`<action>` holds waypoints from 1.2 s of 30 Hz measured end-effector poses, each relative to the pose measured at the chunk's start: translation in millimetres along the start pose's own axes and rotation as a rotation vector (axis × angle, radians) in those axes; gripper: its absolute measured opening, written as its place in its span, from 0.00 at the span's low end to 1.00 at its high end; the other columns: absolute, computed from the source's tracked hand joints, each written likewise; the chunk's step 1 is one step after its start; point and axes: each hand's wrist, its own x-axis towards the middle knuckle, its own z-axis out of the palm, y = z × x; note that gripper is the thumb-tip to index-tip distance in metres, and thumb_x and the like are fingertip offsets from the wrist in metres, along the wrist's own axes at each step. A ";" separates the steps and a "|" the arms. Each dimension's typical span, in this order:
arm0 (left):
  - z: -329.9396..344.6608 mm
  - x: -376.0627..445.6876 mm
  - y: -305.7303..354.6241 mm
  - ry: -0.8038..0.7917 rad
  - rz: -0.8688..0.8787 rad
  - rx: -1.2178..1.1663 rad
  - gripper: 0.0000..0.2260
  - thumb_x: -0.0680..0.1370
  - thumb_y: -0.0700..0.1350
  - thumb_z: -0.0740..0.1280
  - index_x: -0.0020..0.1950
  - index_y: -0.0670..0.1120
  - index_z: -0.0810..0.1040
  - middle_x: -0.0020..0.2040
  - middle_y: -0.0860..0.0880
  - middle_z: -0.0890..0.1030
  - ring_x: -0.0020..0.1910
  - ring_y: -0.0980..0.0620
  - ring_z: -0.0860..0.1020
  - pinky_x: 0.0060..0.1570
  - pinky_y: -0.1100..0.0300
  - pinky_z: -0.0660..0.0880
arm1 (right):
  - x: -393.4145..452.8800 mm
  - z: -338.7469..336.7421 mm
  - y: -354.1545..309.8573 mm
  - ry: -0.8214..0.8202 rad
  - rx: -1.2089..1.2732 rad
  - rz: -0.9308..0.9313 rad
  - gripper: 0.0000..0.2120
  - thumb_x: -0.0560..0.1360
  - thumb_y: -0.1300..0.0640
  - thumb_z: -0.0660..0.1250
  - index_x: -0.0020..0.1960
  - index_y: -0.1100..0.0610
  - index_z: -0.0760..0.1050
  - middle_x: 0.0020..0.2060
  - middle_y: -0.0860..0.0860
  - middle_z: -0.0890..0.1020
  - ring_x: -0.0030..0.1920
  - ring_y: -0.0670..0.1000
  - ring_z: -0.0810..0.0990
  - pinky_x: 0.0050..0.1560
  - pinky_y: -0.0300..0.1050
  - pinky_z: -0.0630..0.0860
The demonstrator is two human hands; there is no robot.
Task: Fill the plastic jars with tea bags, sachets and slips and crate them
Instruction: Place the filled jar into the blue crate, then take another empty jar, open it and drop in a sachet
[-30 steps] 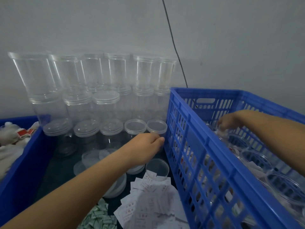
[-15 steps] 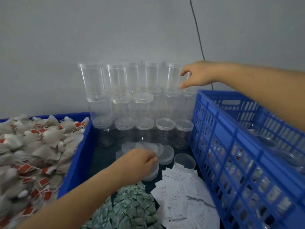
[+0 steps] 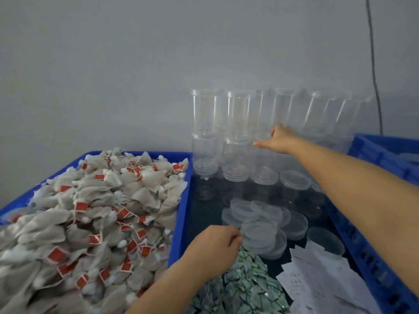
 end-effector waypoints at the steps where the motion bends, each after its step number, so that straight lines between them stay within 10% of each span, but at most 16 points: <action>1: 0.1 0.6 -0.8 -0.007 0.002 0.009 0.13 0.82 0.49 0.56 0.48 0.43 0.77 0.43 0.46 0.80 0.42 0.47 0.77 0.45 0.53 0.74 | 3.2 2.0 -0.1 0.016 0.003 0.001 0.47 0.68 0.33 0.74 0.73 0.63 0.64 0.67 0.61 0.73 0.66 0.63 0.74 0.65 0.55 0.73; 8: 1.5 3.4 -1.3 0.021 0.051 0.084 0.14 0.81 0.50 0.56 0.46 0.43 0.76 0.42 0.46 0.79 0.41 0.47 0.76 0.44 0.50 0.76 | 1.9 0.9 -2.2 0.063 0.066 -0.029 0.36 0.68 0.38 0.77 0.63 0.59 0.68 0.51 0.56 0.73 0.55 0.59 0.75 0.44 0.47 0.69; 12: 2.1 2.6 -0.1 0.155 0.052 0.099 0.10 0.80 0.51 0.59 0.52 0.47 0.76 0.48 0.51 0.78 0.47 0.51 0.76 0.49 0.53 0.75 | -32.2 -17.1 -2.0 0.035 0.161 -0.004 0.42 0.70 0.40 0.75 0.74 0.60 0.63 0.68 0.56 0.72 0.61 0.58 0.75 0.49 0.48 0.71; 19: -5.3 -6.3 16.3 0.533 0.143 0.549 0.38 0.73 0.65 0.64 0.76 0.47 0.57 0.74 0.49 0.63 0.73 0.47 0.60 0.70 0.51 0.58 | -146.6 16.4 6.7 -0.384 0.699 0.260 0.28 0.73 0.40 0.72 0.65 0.54 0.72 0.63 0.55 0.72 0.58 0.58 0.78 0.38 0.48 0.83; 23: 3.5 -20.5 25.1 0.344 0.248 0.938 0.42 0.74 0.62 0.65 0.77 0.45 0.47 0.75 0.43 0.58 0.75 0.42 0.55 0.72 0.42 0.49 | -204.5 53.5 20.7 -0.591 1.069 0.418 0.25 0.75 0.36 0.68 0.61 0.54 0.79 0.53 0.56 0.83 0.46 0.57 0.85 0.38 0.50 0.82; 28: 13.4 -51.3 22.2 0.363 0.398 1.221 0.37 0.60 0.57 0.78 0.67 0.48 0.75 0.60 0.45 0.80 0.57 0.45 0.79 0.56 0.48 0.76 | -249.4 79.6 38.2 -0.736 1.090 0.534 0.37 0.73 0.27 0.60 0.60 0.59 0.80 0.43 0.57 0.84 0.39 0.53 0.83 0.33 0.44 0.81; 36: 21.3 -60.7 28.1 0.479 0.506 1.280 0.31 0.58 0.45 0.76 0.62 0.47 0.79 0.51 0.44 0.82 0.47 0.45 0.81 0.47 0.52 0.77 | -280.7 101.1 37.1 -0.576 1.228 0.548 0.38 0.74 0.29 0.60 0.66 0.60 0.76 0.41 0.56 0.75 0.23 0.49 0.73 0.18 0.38 0.67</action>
